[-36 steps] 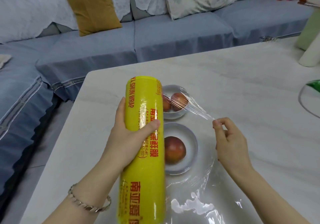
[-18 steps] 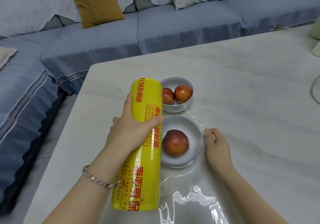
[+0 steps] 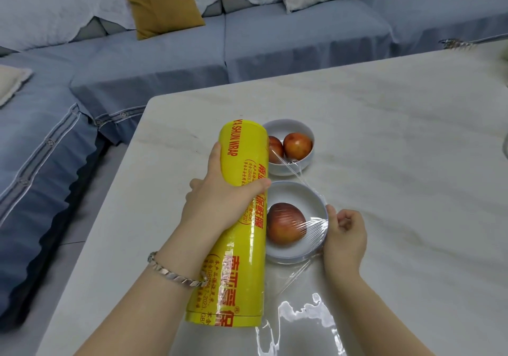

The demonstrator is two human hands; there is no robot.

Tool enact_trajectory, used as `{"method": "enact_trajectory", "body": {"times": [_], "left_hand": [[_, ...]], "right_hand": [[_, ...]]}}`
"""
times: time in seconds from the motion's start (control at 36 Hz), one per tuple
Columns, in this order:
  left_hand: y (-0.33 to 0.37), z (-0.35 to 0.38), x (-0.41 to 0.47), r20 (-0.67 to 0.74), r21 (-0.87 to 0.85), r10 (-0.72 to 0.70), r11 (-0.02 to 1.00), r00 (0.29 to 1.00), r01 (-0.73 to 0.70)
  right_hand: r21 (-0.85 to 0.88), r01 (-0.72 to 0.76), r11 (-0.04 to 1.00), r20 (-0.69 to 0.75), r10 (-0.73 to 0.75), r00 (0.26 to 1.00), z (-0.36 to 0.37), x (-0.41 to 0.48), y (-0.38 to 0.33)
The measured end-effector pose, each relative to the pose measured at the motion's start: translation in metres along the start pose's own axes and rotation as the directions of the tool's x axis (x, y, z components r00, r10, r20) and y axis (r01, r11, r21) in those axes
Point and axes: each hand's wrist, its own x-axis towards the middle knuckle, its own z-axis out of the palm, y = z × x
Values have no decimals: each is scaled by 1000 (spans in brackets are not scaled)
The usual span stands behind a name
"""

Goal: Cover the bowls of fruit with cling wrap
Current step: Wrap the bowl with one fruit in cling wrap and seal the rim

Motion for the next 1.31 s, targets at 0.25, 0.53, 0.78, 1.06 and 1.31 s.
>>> {"method": "enact_trajectory", "body": {"times": [0.25,0.53,0.78,1.06,1.31], "left_hand": [[2,1,0,4,27,6,1000,1000,-6],[1,0,1,21,24,6,1000,1000,-7],[-14,-14,11,233,-294,54,956,971,17],[-29,-12,5,398,-443,5,877,917,187],[-54,-17,0,80,-295,-9,955,997,33]], "right_hand": [[64,43,997,136,-52,989,-7,-2,4],[-204,201,958,348,-121,930,-34,8,-10],[-249,324,913,467,-180,866,-24,3,-27],[-425,452,784,552,-171,816,-25,12,-34],[-462,505,729,570,-192,799,-25,11,-39]]}}
